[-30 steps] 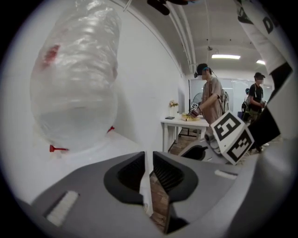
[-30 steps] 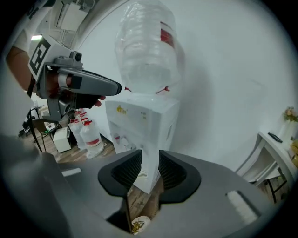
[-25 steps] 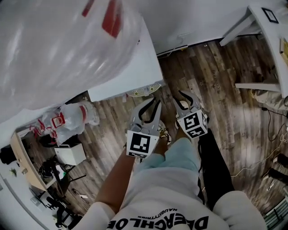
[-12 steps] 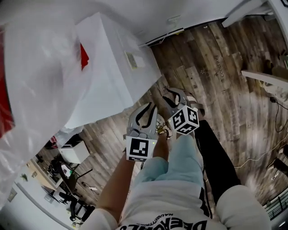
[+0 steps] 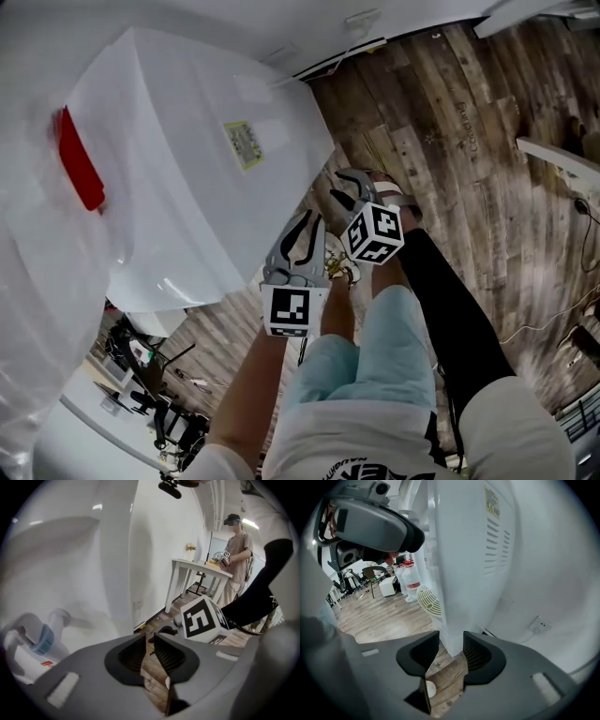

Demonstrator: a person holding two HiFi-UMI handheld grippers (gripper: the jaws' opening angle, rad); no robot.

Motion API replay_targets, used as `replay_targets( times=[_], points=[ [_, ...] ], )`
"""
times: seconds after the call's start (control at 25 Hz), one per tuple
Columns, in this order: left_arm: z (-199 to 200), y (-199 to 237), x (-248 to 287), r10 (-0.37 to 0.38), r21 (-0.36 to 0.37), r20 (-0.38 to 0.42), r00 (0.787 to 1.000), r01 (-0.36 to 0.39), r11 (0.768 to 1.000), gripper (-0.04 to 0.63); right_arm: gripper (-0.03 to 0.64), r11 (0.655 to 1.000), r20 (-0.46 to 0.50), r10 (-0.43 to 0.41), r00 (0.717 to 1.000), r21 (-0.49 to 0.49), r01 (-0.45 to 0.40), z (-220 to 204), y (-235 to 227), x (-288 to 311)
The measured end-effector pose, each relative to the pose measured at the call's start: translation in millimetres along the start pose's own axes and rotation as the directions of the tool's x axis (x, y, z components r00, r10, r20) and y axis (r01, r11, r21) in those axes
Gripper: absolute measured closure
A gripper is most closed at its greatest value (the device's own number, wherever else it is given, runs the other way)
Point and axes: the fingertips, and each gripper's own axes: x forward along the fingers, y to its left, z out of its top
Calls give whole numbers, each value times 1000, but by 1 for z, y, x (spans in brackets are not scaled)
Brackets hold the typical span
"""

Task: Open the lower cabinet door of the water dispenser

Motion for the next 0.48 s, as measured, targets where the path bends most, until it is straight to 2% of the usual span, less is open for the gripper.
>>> replay_targets(
  times=[0.48],
  points=[
    [-30,21,24,21,-47,4,1000,-21,999,540,474,994,-62,24,998,-105,-31,-16,-9,70]
  ],
)
